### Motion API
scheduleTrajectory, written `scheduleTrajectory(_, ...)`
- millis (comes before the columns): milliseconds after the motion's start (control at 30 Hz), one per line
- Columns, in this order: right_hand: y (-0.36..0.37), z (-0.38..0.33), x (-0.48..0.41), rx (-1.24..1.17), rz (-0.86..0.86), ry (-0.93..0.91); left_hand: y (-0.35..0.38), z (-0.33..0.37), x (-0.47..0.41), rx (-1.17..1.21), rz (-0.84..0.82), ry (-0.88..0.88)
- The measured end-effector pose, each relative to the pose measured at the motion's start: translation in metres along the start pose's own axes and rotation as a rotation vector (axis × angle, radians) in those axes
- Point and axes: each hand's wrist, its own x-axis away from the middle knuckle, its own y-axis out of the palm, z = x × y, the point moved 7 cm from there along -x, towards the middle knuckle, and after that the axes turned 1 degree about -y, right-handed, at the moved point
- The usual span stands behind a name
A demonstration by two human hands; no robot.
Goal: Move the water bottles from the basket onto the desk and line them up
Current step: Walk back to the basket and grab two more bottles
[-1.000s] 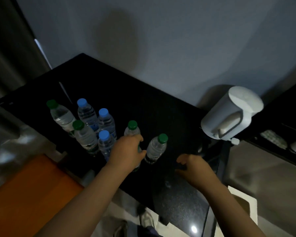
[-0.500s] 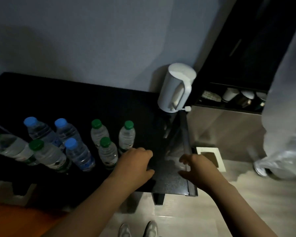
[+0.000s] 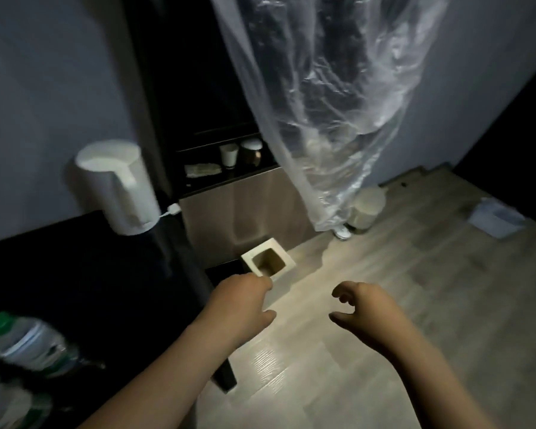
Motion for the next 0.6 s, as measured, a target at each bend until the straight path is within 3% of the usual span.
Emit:
scheduleTrajectory(267,-0.060,0.159,0.051,-0.163,0.152,0.289,0.017,0.166,-0.075,-0.052,-0.008,0.297)
scheduleTrajectory(600,-0.125,0.299,0.099,-0.209,0.326,0.520,0.030,0.345,-0.144,-0.117,-0.024,0.615)
